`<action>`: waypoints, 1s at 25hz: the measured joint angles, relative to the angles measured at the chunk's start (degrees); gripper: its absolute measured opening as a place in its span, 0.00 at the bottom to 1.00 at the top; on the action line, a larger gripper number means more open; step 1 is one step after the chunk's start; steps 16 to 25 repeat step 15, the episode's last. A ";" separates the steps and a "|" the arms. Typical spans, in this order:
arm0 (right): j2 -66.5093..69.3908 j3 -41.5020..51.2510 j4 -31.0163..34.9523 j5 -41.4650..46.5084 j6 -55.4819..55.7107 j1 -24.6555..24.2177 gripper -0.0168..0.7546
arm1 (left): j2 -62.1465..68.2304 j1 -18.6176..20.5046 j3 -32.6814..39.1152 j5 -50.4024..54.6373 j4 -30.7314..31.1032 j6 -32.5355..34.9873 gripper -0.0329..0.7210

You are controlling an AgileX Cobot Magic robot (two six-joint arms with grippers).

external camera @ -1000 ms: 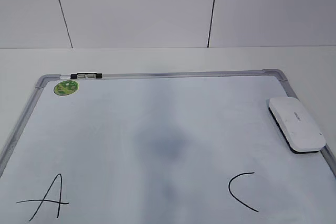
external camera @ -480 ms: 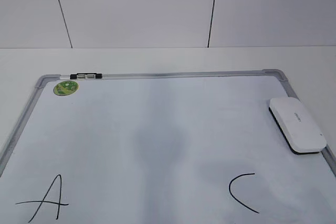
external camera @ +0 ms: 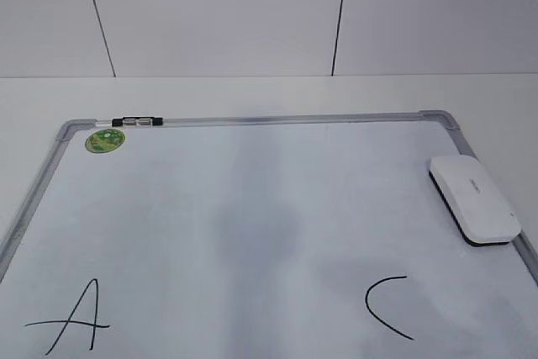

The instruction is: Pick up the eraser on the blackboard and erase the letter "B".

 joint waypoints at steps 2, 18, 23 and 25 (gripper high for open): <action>0.00 0.00 -0.03 -0.13 0.00 0.00 0.78 | 0.00 0.00 0.00 -0.10 0.00 0.00 0.35; 0.00 0.00 -0.03 -0.12 0.00 0.00 0.78 | 0.00 0.34 0.00 -0.20 0.00 0.00 0.35; 0.00 0.00 -0.03 -0.12 0.00 0.00 0.78 | 0.00 0.34 0.00 -0.20 0.00 0.00 0.35; 0.00 0.00 -0.03 -0.12 0.00 0.00 0.78 | 0.00 0.34 0.00 -0.20 0.00 0.00 0.35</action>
